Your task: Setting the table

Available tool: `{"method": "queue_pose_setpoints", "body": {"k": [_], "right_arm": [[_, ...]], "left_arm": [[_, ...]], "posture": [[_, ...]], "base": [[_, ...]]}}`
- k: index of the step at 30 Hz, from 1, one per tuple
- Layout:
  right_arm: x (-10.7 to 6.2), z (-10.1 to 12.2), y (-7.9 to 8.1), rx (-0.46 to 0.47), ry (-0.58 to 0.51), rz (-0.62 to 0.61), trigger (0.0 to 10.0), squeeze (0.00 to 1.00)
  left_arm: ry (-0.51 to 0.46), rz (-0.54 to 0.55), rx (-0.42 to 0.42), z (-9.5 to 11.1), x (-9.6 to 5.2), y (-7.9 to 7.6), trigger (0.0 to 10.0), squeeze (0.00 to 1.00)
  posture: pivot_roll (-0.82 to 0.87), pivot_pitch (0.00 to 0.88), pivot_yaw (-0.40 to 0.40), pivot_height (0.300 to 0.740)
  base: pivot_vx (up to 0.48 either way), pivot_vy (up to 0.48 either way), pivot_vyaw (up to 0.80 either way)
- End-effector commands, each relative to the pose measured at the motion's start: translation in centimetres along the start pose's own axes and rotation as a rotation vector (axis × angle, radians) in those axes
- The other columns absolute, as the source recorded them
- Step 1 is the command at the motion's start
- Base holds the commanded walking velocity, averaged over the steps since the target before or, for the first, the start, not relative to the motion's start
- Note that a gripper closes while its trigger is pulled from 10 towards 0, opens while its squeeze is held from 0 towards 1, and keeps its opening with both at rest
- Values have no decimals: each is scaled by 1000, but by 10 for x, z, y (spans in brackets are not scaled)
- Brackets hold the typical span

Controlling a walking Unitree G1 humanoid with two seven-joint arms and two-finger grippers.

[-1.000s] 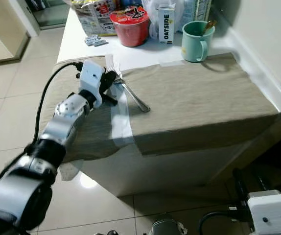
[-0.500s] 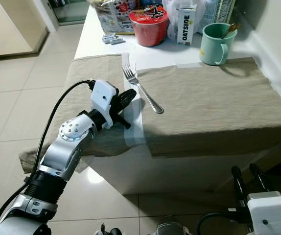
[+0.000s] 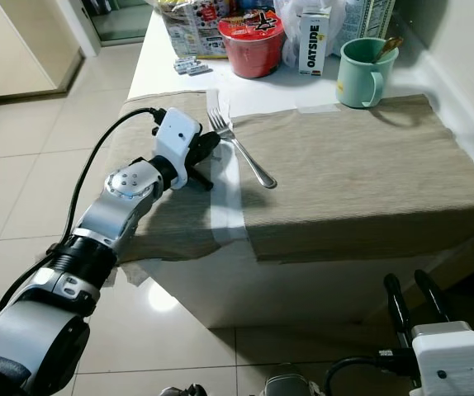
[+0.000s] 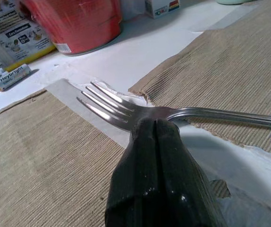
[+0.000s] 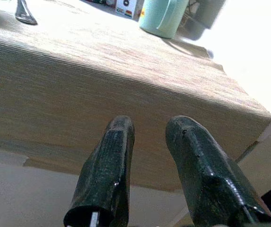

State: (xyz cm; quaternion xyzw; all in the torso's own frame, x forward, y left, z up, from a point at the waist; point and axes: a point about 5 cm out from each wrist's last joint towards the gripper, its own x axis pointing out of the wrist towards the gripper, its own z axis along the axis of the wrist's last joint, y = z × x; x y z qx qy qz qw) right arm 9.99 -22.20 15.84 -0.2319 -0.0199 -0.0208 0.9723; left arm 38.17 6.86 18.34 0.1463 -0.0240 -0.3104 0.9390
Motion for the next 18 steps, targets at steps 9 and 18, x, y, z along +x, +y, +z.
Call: {"method": "queue_pose_setpoints", "body": {"k": [9, 18], "right_arm": [[-2, 2, 4, 5, -16, -8, 10000, 0], [-5, 2, 5, 19, -18, -17, 10000, 0]], "left_arm": [[114, 22, 44, -17, 7, 1, 10000, 0], [105, 75, -46, -7, 12, 13, 10000, 0]], "posture": [[-367, 140, 156, 740], [-370, 147, 160, 740]], "base": [[0, 0, 0], [0, 0, 0]]}}
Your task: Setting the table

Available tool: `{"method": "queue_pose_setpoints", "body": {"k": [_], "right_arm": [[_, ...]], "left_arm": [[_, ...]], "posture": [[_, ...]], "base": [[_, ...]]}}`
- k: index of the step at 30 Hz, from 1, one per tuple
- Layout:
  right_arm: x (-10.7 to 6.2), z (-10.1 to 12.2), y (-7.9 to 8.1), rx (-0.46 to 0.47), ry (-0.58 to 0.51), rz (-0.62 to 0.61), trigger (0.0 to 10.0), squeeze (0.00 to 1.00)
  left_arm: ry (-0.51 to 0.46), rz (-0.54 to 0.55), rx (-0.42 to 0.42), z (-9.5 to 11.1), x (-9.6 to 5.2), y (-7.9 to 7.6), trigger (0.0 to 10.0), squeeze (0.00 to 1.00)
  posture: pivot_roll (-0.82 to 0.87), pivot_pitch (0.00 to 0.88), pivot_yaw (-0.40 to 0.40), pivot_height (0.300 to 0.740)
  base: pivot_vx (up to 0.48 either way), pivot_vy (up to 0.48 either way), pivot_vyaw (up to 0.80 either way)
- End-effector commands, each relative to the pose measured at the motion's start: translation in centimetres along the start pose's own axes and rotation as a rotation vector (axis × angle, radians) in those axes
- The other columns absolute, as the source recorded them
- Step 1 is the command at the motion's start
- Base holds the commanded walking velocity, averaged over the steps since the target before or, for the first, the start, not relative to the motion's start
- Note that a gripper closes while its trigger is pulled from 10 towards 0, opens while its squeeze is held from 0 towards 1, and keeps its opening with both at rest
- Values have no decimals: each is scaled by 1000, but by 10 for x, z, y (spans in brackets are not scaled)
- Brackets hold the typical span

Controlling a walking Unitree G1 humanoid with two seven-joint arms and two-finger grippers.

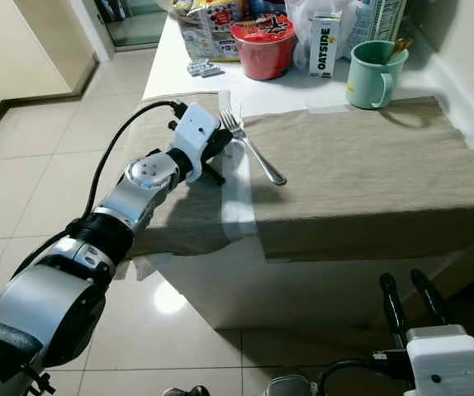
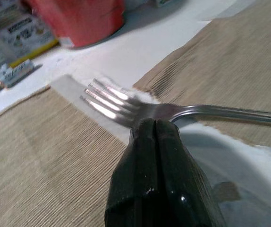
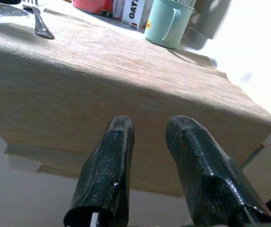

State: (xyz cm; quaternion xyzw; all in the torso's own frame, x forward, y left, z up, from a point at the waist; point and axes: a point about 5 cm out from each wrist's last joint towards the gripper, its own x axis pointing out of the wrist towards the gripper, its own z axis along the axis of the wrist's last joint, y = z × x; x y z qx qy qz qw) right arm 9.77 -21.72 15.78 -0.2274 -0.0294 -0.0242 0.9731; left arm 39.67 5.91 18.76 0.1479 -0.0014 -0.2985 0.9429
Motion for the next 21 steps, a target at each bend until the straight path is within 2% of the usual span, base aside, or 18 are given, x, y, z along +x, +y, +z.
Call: {"method": "queue_pose_setpoints", "body": {"k": [1, 2, 3, 6, 15, 16, 17, 21], "right_arm": [[-3, 1, 0, 12, -1, -9, 10000, 0], [-3, 1, 0, 12, -1, -9, 10000, 0], [-3, 1, 0, 12, -1, -9, 10000, 0], [-4, 1, 1, 12, -1, -6, 10000, 0], [1, -1, 4, 17, -7, 16, 10000, 0], [1, 0, 5, 19, -10, 17, 10000, 0], [1, 0, 5, 20, -10, 17, 10000, 0], [1, -1, 6, 23, -9, 14, 10000, 0]], "left_arm": [[54, 86, -94, -11, -6, 17, 10000, 0], [54, 86, -94, -11, -6, 17, 10000, 0], [44, 110, -157, -9, -7, 22, 10000, 0], [27, 133, -217, -7, -8, 27, 10000, 0], [-13, 128, -358, 3, -2, 23, 10000, 0], [-25, 137, -412, 9, 0, 25, 10000, 0], [-29, 141, -430, 11, 0, 26, 10000, 0], [-44, 159, -442, 20, 2, 31, 10000, 0]], "posture": [[-368, 147, 161, 740], [-368, 147, 161, 740], [-366, 148, 160, 740], [-363, 149, 161, 740], [-344, 148, 157, 740], [-347, 145, 161, 740], [-347, 144, 161, 740], [-350, 144, 164, 740]], "base": [[0, 0, 0], [0, 0, 0], [0, 0, 0], [0, 0, 0], [0, 0, 0], [0, 0, 0], [0, 0, 0], [0, 0, 0]]}}
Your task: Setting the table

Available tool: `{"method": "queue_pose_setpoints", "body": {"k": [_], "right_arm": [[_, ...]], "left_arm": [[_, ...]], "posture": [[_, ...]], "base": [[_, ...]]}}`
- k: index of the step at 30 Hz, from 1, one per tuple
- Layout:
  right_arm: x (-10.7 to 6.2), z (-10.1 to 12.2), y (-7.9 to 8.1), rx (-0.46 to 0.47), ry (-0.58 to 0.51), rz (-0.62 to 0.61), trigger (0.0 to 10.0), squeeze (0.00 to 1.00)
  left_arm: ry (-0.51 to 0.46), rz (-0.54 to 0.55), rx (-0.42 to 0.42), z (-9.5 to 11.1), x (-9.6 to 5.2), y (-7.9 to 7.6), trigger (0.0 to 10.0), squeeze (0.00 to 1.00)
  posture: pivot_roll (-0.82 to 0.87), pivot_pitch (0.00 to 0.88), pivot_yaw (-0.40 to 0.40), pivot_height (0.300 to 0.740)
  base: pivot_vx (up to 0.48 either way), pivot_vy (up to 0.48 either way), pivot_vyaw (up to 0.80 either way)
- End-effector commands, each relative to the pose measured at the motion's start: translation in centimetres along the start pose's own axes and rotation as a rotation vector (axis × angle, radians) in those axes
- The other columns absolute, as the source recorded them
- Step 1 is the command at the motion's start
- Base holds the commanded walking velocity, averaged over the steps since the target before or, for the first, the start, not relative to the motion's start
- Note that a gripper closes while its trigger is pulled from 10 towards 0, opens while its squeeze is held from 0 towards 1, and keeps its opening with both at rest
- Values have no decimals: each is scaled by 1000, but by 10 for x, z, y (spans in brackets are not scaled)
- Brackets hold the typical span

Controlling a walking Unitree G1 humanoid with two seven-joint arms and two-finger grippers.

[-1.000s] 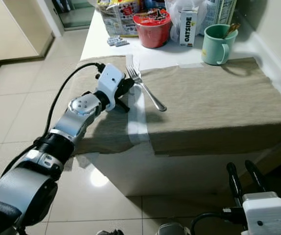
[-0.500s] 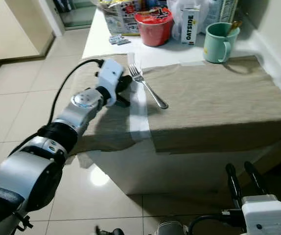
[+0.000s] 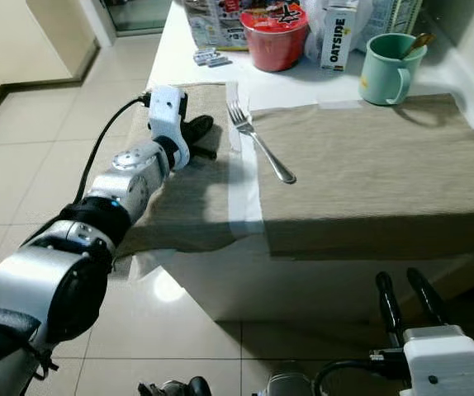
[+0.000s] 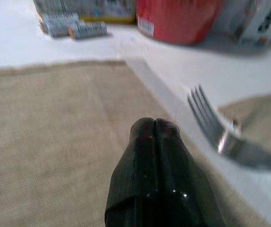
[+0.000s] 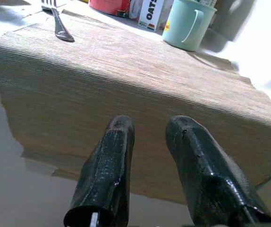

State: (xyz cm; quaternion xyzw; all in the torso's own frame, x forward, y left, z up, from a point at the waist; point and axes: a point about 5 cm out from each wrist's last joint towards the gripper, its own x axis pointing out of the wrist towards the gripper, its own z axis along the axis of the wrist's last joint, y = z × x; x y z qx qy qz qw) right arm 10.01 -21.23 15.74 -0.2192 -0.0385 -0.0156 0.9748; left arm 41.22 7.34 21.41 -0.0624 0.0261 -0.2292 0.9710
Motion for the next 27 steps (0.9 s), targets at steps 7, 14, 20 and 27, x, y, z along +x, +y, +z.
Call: {"method": "queue_pose_setpoints", "body": {"k": [7, 14, 20, 27], "right_arm": [[-3, -1, 3, 7, 13, -3, 10000, 0], [-4, -1, 3, 7, 11, -3, 10000, 0], [-4, -1, 3, 7, 11, -3, 10000, 0], [-4, -1, 3, 7, 11, -3, 10000, 0]], "left_arm": [[0, 36, 15, 12, 3, 3, 10000, 0], [-3, 35, 11, 15, 4, 0, 10000, 0], [-3, 35, 11, 15, 4, 0, 10000, 0], [-3, 35, 11, 15, 4, 0, 10000, 0]], "posture": [[-355, 147, 171, 740], [-355, 149, 172, 740], [-355, 149, 172, 740], [-355, 149, 172, 740]], "base": [[0, 0, 0], [0, 0, 0], [0, 0, 0], [0, 0, 0]]}}
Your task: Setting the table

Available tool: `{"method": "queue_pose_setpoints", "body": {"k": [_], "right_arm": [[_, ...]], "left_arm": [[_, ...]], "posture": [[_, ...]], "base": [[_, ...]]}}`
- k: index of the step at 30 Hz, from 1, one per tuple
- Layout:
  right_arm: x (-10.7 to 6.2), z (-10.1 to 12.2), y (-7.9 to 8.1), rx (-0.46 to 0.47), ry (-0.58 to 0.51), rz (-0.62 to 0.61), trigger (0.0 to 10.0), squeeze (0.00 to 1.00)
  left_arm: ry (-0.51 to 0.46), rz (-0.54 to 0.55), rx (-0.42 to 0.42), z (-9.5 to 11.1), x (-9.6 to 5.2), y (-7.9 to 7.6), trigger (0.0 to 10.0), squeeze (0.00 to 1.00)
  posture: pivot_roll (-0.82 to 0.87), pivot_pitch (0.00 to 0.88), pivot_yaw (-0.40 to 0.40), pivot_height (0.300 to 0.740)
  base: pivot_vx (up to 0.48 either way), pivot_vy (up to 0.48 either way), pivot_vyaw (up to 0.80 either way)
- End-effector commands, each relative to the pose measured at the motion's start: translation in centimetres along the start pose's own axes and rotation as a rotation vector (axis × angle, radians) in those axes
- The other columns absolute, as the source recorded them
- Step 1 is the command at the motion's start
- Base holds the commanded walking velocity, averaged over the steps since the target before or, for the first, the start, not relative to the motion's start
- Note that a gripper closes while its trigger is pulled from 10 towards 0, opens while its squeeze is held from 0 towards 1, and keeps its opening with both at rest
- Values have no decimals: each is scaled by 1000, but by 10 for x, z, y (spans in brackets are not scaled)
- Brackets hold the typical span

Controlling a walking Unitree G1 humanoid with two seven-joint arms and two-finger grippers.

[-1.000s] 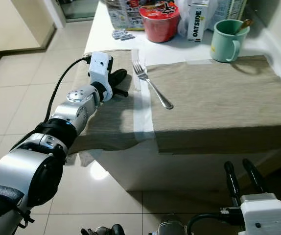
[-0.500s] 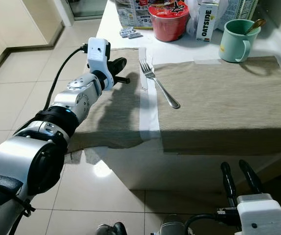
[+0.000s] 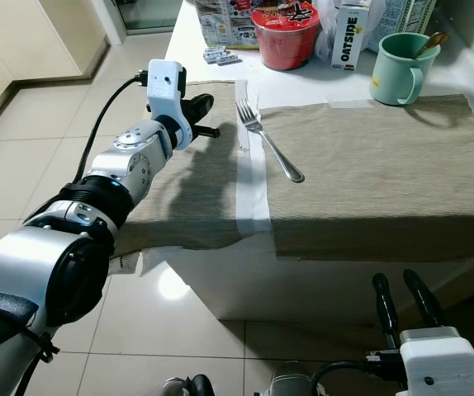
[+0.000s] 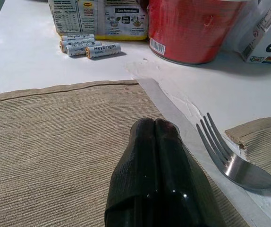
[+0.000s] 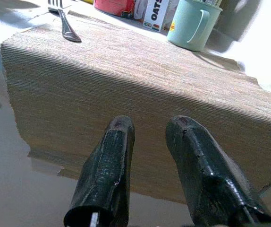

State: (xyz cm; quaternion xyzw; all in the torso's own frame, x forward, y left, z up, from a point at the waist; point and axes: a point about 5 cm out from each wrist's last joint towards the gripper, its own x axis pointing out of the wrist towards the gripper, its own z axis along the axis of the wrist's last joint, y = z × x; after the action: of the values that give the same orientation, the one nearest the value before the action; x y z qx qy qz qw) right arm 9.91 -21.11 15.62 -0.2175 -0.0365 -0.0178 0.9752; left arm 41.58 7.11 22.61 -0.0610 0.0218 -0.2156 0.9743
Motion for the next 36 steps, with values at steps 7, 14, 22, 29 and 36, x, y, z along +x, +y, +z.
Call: {"method": "queue_pose_setpoints", "body": {"k": [7, 14, 22, 29, 36], "right_arm": [[-2, 0, 2, 3, 6, 0, 10000, 0], [-3, 0, 2, 3, 6, 0, 10000, 0], [73, -6, 24, 36, -56, 17, 10000, 0], [75, -7, 26, 33, -52, 18, 10000, 0], [73, -5, 27, 30, -49, 4, 10000, 0]], "left_arm": [[7, 7, 7, 3, 0, 2, 10000, 0], [6, 5, 7, 4, 1, 0, 10000, 0], [44, -92, 103, -14, 3, -20, 10000, 0], [35, -121, 95, -12, 5, -30, 10000, 0], [19, -136, 99, -6, 8, -36, 10000, 0]], "posture": [[-355, 149, 172, 740], [-355, 149, 172, 740], [-329, 120, 160, 740], [-339, 120, 166, 740], [-353, 123, 170, 740]], "base": [[0, 0, 0], [0, 0, 0], [0, 0, 0], [0, 0, 0], [0, 0, 0]]}}
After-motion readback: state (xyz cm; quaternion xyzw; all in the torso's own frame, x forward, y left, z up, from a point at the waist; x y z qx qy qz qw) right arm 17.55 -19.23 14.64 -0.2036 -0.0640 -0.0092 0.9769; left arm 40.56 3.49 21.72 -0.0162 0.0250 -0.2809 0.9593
